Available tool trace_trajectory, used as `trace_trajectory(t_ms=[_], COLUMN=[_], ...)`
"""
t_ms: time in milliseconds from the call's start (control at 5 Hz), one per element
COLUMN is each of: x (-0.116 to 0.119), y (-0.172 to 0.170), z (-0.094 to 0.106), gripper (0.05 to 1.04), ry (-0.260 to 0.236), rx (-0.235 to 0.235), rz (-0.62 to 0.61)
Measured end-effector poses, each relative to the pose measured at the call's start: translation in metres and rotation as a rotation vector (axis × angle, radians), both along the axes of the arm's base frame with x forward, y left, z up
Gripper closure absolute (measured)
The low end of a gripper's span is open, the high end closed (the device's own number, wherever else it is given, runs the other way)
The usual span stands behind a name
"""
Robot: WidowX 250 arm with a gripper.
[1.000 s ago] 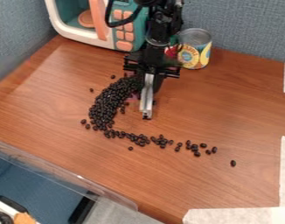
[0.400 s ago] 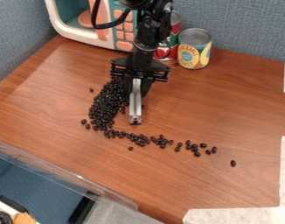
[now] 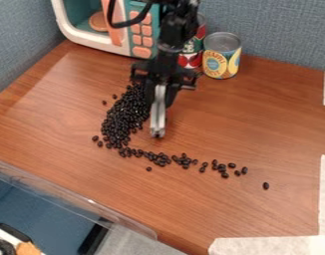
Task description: Sweep into pile
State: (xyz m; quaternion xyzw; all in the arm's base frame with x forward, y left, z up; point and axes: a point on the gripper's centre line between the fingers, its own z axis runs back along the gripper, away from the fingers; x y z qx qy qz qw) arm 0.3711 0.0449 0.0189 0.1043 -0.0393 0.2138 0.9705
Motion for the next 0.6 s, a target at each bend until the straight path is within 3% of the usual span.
trace_trajectory(t_ms=[200, 400, 600], x=[0.010, 0.008, -0.004], y=[-0.038, -0.084, -0.126], z=[0.028, 0.042, 0.038], gripper=[0.736, 0.736, 0.736], ry=[-0.083, -0.130, -0.119], rx=[-0.005, -0.024, -0.033], rz=[-0.105, -0.216, -0.312])
